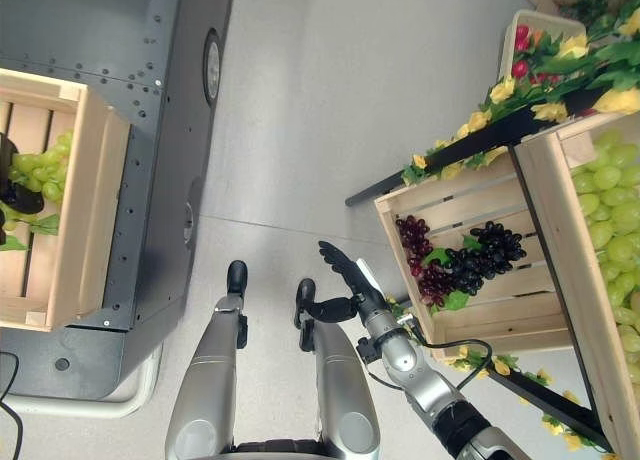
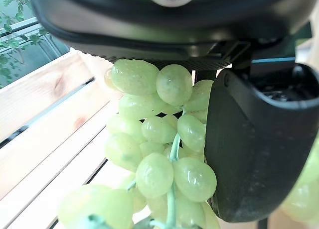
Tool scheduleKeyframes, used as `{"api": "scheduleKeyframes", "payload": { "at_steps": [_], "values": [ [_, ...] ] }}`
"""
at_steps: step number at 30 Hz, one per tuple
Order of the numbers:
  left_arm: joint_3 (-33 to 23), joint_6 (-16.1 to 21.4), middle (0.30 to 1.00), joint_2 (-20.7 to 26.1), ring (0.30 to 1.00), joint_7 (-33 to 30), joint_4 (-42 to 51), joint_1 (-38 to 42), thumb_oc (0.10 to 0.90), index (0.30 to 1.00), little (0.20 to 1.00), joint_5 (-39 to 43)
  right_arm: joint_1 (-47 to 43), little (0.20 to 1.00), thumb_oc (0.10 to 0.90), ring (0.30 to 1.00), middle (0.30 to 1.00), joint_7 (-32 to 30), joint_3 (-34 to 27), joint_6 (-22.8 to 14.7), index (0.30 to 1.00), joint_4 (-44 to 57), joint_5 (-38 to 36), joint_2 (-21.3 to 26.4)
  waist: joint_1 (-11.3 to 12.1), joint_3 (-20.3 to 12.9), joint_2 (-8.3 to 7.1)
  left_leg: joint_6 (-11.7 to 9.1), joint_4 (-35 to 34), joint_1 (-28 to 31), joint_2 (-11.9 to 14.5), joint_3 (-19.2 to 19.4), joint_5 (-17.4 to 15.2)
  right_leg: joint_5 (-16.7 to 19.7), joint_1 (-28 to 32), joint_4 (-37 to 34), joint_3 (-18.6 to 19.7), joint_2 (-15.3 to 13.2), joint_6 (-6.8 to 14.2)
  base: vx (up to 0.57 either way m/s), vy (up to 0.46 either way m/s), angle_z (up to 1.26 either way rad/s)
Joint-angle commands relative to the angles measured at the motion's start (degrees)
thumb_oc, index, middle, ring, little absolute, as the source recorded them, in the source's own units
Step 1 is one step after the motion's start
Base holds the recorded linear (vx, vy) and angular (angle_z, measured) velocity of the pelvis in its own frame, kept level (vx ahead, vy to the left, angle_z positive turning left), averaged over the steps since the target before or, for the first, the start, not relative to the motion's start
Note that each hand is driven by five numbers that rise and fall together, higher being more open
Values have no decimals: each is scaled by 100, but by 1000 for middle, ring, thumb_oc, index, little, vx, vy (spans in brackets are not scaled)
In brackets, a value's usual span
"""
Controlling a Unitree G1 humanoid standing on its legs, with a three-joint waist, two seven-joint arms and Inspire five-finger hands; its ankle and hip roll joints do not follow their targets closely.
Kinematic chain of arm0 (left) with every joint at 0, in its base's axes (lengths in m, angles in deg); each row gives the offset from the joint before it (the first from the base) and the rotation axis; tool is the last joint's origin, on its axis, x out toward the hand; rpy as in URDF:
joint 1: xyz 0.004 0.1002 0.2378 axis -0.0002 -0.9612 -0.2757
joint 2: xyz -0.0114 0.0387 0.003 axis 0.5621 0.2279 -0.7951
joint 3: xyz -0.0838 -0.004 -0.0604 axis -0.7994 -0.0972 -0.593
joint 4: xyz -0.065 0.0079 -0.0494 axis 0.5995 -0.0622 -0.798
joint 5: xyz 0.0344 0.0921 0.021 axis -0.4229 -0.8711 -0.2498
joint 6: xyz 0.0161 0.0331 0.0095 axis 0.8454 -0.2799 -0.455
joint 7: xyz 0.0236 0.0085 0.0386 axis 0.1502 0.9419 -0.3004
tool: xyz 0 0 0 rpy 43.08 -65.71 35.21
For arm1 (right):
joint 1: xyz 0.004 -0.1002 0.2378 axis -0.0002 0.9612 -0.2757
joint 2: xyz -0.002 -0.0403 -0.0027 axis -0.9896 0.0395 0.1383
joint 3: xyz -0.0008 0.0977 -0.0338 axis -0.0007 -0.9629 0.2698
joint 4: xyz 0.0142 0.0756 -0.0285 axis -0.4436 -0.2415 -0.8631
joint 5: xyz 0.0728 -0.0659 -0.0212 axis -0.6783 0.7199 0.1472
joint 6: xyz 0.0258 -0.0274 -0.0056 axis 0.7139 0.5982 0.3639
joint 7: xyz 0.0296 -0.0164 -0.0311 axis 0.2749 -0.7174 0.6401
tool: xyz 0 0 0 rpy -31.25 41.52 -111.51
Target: Pick up the fruits from the basket on one side to the basket on the other side
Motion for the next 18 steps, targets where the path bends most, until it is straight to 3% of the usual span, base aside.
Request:
{"api": "scheduleKeyframes", "payload": {
  "at_steps": [1, 10, 18],
  "values": [
    [-855, 140, 300, 166, 300, -621, 530, 11, 400, 300, 300, -127, 290, 900, 800, 900, 900, -23, -322, -269, 900, 661, -63, 283, -44, -56, 239, 408, 79, 302, -564, 248, -473, 326, 523, -541, -265, 138, 38, -3, -72, 0],
    [-1485, -33, 300, 686, 300, -870, 1383, -945, 400, 300, 300, -792, 399, 900, 800, 900, 900, 140, -479, -169, 900, 729, -111, 329, 155, -62, 380, 283, -242, 929, -596, 94, -369, 257, 1320, -950, -379, 92, -11, 6, -46, 4],
    [-2018, -169, 300, 1123, 300, -776, 2284, -1916, 400, 300, 300, -1202, 578, 900, 800, 900, 900, 221, -595, -222, 900, 832, -184, 378, 311, -539, 578, 155, -990, 1470, -624, -245, -99, 341, 1977, -1587, -450, 82, 43, 19, -60, 5]
  ]
}}
